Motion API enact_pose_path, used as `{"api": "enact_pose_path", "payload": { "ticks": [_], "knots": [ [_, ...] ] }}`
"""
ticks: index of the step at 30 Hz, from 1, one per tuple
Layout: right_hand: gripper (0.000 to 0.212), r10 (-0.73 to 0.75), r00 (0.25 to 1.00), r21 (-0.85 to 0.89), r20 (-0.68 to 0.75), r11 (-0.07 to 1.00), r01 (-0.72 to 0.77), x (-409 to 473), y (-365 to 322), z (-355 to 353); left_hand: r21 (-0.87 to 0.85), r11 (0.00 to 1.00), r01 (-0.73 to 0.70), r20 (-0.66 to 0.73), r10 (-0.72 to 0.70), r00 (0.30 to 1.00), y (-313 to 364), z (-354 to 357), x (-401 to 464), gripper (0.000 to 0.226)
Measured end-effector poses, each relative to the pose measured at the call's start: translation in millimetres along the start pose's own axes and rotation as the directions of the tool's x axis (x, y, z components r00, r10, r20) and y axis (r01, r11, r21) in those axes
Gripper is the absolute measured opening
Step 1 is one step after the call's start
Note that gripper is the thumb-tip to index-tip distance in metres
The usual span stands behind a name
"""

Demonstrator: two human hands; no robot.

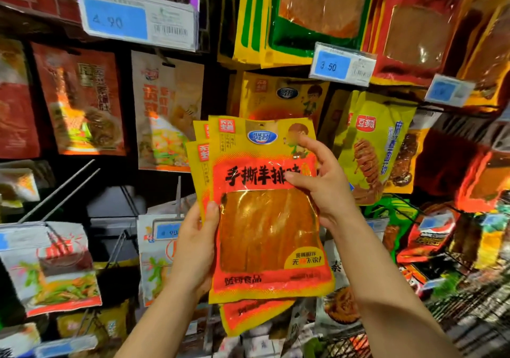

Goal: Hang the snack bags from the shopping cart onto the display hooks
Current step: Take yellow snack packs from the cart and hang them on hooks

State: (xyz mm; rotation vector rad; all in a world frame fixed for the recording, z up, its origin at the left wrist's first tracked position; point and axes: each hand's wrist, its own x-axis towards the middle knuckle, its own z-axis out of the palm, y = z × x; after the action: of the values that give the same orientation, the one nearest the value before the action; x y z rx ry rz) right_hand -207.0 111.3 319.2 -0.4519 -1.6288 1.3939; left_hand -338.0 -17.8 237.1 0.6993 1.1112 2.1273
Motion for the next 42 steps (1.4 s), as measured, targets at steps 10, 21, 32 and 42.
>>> {"api": "enact_pose_path", "payload": {
  "ticks": [10,21,32,42],
  "knots": [
    [0.067,-0.133,0.964,0.177,-0.231,0.968,0.176,12,5,-34,-0.083,0.996,-0.015,0.035,0.018,0.999,0,0,18,0.028],
    [0.067,-0.272,0.946,0.196,-0.175,0.932,0.305,26,-18,-54,0.057,0.980,-0.193,-0.034,0.195,0.980,15,-14,32,0.027],
    [0.069,-0.267,0.955,0.271,-0.128,0.917,0.293,31,-13,-61,0.079,0.979,-0.187,-0.066,0.192,0.979,20,-16,32,0.023],
    [0.069,-0.155,0.954,0.104,-0.256,0.977,0.187,43,-24,-55,0.093,0.977,-0.191,-0.058,0.197,0.979,21,-23,28,0.023]
  ]
}}
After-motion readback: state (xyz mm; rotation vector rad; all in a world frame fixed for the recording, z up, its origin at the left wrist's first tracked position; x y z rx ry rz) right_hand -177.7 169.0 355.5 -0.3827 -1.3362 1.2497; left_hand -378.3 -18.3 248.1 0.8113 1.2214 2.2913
